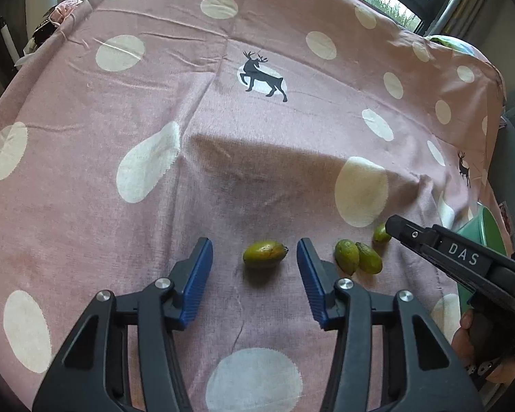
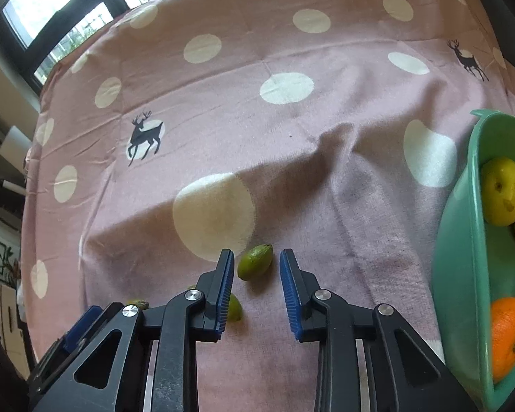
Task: Organize fruits
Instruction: 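Close the right gripper on a green olive, then carry the olive in the right gripper over the bowl and lower it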
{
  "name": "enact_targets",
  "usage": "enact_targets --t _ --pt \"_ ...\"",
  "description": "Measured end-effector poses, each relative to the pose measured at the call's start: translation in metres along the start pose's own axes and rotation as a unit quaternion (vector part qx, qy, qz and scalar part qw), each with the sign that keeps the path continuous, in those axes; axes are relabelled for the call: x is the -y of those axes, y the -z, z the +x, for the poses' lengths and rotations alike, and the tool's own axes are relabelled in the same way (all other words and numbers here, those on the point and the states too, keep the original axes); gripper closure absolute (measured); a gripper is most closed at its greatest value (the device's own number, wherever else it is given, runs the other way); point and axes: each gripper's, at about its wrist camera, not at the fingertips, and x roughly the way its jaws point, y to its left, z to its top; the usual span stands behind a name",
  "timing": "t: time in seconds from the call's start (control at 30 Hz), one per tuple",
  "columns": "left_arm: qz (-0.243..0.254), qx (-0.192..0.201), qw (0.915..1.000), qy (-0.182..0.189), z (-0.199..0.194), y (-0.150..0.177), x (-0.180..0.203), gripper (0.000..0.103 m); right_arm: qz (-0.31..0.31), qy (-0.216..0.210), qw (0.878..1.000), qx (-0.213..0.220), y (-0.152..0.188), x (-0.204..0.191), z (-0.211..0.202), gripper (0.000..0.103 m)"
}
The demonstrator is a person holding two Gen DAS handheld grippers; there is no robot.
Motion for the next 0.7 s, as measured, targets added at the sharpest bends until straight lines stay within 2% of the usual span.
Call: enact_targets --t 0.17,0.23,0.37,0.43,0.5,0.7 --pt "-0.007 -0.010 0.9999 0.013 0.009 -0.002 0.000 0.053 0.006 -0.017 1.000 -0.009 -0.004 0.002 0.010 0.074" --pt "-0.003 -0.008 1.0000 0.003 0.012 -0.003 0.001 0.062 0.005 -0.013 1.000 -0.012 -0.004 0.001 0.013 0.076" --pt "0.011 -0.007 0.9997 -0.021 0.014 -0.002 0.003 0.068 0.000 -0.007 1.000 -0.022 -0.004 -0.003 0.019 0.081" --pt "0.017 -0.006 0.9991 -0.038 0.016 -0.001 0.002 0.080 -0.007 0.002 1.000 -0.021 -0.004 -0.006 0.019 0.082" --pt "0.016 -0.003 0.9987 -0.048 0.017 -0.002 -0.002 0.084 -0.010 0.007 1.000 -0.021 -0.003 -0.008 0.019 0.082" --pt "0.012 -0.001 0.9991 -0.040 0.014 -0.001 -0.004 0.084 -0.002 -0.001 1.000 -0.022 -0.003 -0.005 0.019 0.082"
